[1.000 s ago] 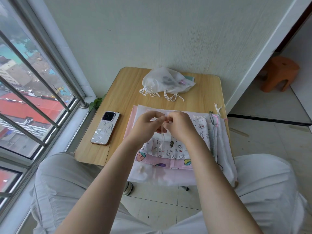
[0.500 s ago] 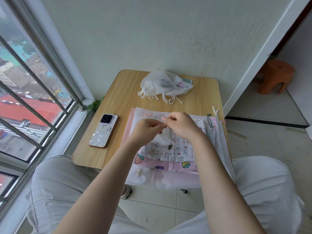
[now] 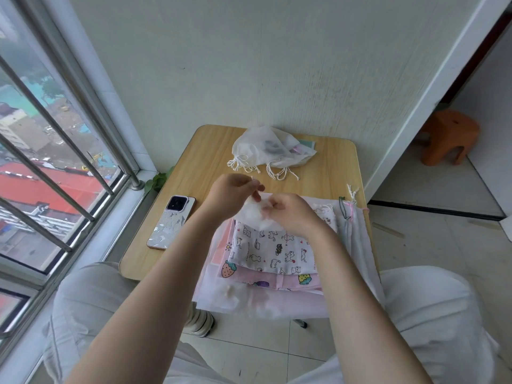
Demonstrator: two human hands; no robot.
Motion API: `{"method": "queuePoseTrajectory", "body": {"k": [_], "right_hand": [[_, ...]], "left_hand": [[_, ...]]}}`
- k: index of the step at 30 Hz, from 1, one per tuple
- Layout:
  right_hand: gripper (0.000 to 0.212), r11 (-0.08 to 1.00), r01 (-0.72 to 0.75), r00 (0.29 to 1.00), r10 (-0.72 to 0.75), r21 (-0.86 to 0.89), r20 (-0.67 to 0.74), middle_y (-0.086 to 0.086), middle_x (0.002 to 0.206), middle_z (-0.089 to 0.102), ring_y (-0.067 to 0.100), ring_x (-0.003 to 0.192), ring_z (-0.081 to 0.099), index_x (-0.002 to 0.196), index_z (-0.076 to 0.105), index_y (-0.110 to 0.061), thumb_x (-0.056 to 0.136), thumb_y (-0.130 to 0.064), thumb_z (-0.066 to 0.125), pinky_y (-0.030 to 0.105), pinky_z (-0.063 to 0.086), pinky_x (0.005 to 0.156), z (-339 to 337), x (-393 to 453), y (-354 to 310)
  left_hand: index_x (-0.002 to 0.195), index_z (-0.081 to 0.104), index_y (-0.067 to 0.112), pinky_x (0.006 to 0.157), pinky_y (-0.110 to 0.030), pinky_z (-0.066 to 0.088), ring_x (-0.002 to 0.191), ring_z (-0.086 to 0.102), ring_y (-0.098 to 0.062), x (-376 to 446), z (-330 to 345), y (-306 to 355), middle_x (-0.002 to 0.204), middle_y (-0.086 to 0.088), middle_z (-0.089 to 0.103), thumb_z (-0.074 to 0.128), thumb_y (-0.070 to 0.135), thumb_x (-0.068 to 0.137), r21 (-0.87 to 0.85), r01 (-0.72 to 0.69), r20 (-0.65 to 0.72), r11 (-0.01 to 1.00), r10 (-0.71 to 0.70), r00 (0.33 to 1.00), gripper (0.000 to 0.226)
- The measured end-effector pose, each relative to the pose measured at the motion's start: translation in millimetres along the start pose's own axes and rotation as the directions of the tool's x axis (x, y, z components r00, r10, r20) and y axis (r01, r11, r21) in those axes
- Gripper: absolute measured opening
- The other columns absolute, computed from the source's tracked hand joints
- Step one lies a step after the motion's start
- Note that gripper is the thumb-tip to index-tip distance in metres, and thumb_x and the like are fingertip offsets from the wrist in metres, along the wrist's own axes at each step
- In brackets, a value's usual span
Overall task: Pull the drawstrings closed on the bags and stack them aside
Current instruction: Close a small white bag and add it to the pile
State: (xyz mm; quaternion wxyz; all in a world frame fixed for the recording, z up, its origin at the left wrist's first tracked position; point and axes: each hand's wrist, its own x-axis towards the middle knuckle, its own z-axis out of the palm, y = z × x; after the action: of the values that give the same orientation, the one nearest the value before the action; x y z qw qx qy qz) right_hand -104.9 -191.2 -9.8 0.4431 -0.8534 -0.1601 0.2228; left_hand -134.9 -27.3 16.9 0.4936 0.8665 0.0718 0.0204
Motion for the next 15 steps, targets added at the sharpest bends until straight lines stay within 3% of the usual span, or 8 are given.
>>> {"method": "queuePoseTrajectory", "body": {"k": [3,5,7,10,12,15], "right_hand": [[0.019,0.998,0.007,0.985,-0.019,0.07,0.172,-0.006,0.075,0.061,0.012,0.066,0.054,0.078,0.062,-0.018,0.097,-0.021,0.058,0.029,0.044,0.061,-12,-3,-4],[0.015,0.987,-0.058,0.942,0.005,0.147,0.336,-0.002,0.078,0.064,0.013,0.07,0.063,0.086,0.064,-0.011,0.097,-0.019,0.058,0.026,0.053,0.066,-20,-8,-6],[0.019,0.985,-0.104,0.909,0.038,0.139,0.415,0.0,0.082,0.067,0.011,0.071,0.064,0.098,0.066,-0.007,0.097,-0.025,0.059,0.023,0.053,0.067,-27,-9,-6],[0.021,0.974,-0.072,0.972,0.021,0.214,0.234,0.0,0.088,0.072,0.012,0.075,0.067,0.103,0.068,-0.011,0.096,-0.029,0.061,0.029,0.056,0.074,-25,-2,-2],[0.013,0.965,-0.002,0.996,-0.021,0.261,0.083,0.007,0.092,0.075,0.017,0.08,0.071,0.104,0.07,-0.01,0.094,-0.014,0.063,0.033,0.058,0.081,-21,3,1],[0.011,0.981,0.033,0.999,-0.037,0.192,0.017,0.013,0.085,0.075,0.021,0.081,0.073,0.097,0.071,-0.004,0.089,-0.001,0.065,0.037,0.058,0.084,-14,6,5]], "left_hand": [[0.088,0.077,0.018,0.05,-0.013,0.034,0.056,0.045,-0.003,1,-8,6,0.08,0.002,0.074,0.056,0.03,0.097,0.071,-0.026,0.055,0.997,0.022,0.998,0.026],[0.087,0.077,0.016,0.059,-0.02,0.037,0.067,0.049,-0.008,0,-11,6,0.074,0.002,0.072,0.058,0.03,0.096,-0.041,0.021,0.129,0.999,-0.016,0.991,0.025],[0.086,0.077,0.014,0.059,-0.024,0.037,0.065,0.05,-0.01,-2,-10,3,0.067,0.004,0.067,0.059,0.028,0.096,-0.128,0.117,0.197,0.985,-0.091,0.976,0.024],[0.088,0.076,0.005,0.055,-0.024,0.033,0.058,0.048,-0.011,-3,-1,-9,0.063,0.003,0.063,0.06,0.025,0.094,-0.116,0.249,0.267,0.962,-0.211,0.94,0.026],[0.089,0.073,-0.001,0.054,-0.024,0.034,0.059,0.048,-0.014,-5,7,-14,0.066,-0.002,0.063,0.061,0.023,0.093,-0.159,0.309,0.318,0.938,-0.248,0.915,0.027],[0.089,0.069,0.003,0.057,-0.025,0.036,0.067,0.051,-0.017,-6,12,-18,0.076,-0.008,0.065,0.057,0.021,0.094,-0.203,0.36,0.361,0.911,-0.272,0.892,0.022]]}}
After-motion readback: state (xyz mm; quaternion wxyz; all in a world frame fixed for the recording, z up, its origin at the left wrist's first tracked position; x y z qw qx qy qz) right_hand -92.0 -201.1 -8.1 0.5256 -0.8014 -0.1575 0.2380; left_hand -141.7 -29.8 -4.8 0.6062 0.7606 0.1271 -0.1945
